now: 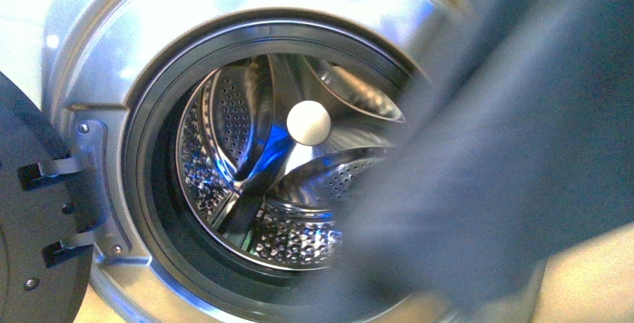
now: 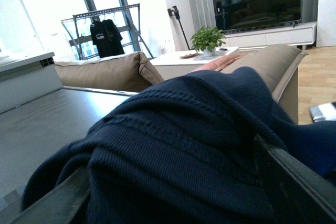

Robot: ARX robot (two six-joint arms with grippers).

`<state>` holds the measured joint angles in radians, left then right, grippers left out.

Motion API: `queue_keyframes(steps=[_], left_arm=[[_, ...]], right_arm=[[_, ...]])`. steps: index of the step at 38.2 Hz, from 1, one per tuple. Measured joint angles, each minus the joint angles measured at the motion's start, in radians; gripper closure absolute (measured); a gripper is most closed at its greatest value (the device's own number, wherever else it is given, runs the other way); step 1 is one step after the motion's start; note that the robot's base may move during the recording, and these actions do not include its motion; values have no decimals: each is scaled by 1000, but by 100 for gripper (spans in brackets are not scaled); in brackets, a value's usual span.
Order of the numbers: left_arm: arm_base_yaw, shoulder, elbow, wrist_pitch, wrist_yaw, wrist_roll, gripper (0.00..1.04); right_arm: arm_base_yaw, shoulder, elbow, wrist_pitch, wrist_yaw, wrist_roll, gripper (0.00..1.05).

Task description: Collect clothes from washing machine

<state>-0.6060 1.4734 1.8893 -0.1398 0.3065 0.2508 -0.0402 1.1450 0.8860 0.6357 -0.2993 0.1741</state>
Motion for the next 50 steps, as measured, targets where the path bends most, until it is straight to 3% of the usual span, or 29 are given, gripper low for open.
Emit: queue_keyframes(steps=[3,6,10,18,27,31,37,42,50], left_arm=[[0,0,0,0,0,0,17],[0,0,0,0,0,0,5],[0,0,2,0,0,0,7],[0,0,2,0,0,0,7],[0,0,2,0,0,0,7],[0,0,2,0,0,0,7],[0,0,2,0,0,0,7],[0,0,2,0,0,0,7],[0,0,2,0,0,0,7]], right_arm=[[-79,-19,23,-30,-40,21,100],[-212,-27,76,-69,-94,60,100],[-404,-5,164,-92,-164,114,100],[-688,73,298,-118,-218,196,100],[-951,104,284,-100,-330,215,100],[-1054,111,220,-115,-404,157,100],[-1073,104,90,-243,-503,8,100],[-1036,127,-41,-364,-507,-127,100],[-987,245,-157,-486,-484,-174,66]])
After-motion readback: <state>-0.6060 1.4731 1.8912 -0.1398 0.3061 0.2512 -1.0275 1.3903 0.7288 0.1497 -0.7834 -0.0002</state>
